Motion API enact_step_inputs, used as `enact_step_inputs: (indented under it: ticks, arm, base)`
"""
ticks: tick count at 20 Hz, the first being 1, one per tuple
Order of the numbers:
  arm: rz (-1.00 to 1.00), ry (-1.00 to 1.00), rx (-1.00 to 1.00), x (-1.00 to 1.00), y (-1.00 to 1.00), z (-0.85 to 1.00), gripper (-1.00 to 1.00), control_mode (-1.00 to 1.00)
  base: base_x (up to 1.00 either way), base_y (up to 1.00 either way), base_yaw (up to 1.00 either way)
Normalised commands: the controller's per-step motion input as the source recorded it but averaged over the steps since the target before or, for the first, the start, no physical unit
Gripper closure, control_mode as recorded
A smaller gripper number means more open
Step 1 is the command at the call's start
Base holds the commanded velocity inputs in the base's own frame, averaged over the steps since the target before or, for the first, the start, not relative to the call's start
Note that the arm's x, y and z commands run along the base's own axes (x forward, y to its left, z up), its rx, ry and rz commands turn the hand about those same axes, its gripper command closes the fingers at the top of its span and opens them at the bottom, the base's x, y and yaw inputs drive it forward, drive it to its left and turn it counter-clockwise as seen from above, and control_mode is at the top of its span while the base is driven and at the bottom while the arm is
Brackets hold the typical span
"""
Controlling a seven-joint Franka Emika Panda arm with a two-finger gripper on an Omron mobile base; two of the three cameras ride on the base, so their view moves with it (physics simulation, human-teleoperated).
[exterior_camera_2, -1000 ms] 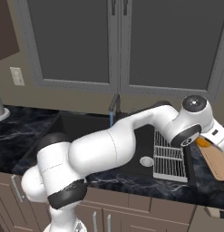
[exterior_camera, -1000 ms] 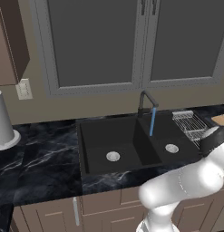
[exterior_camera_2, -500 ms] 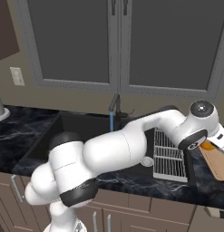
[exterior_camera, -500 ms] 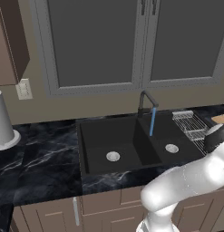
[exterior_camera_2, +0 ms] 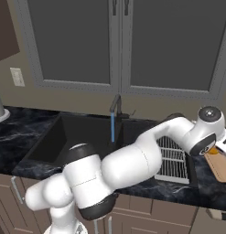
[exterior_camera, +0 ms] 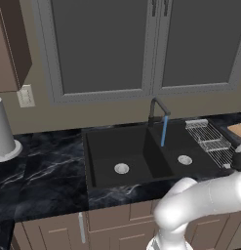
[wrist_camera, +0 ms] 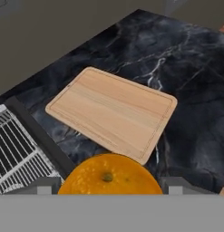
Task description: Pick the orange from the sink and place it on the cutting board to airdry. Then turn off the sink faucet.
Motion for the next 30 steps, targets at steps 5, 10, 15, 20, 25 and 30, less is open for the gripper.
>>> enact_step_inputs:
  ticks: [5,10,15,20,25,30]
  arm:
    - [0.0,0.02,0.0,0.14,-0.21,-0.24,1.0,-1.0]
    - [0.0,0.01,0.0,0.09,-0.19,-0.22,1.0,-1.0]
    - [0.0,0.0,0.0,0.03,-0.11,-0.24,1.0,-1.0]
    - [0.0,0.0,0.0,0.05,-0.05,-0.34,1.0,-1.0]
    - [0.0,0.01,0.0,0.11,-0.07,-0.33,1.0,-1.0]
    - [0.0,0.01,0.0,0.11,-0.17,-0.25,1.0,-1.0]
  base:
    - [0.0,0.0,0.0]
    - [0.0,0.0,0.0]
    - [0.0,0.0,0.0]
    - [0.0,0.0,0.0]
    - [0.0,0.0,0.0]
    - [0.0,0.0,0.0]
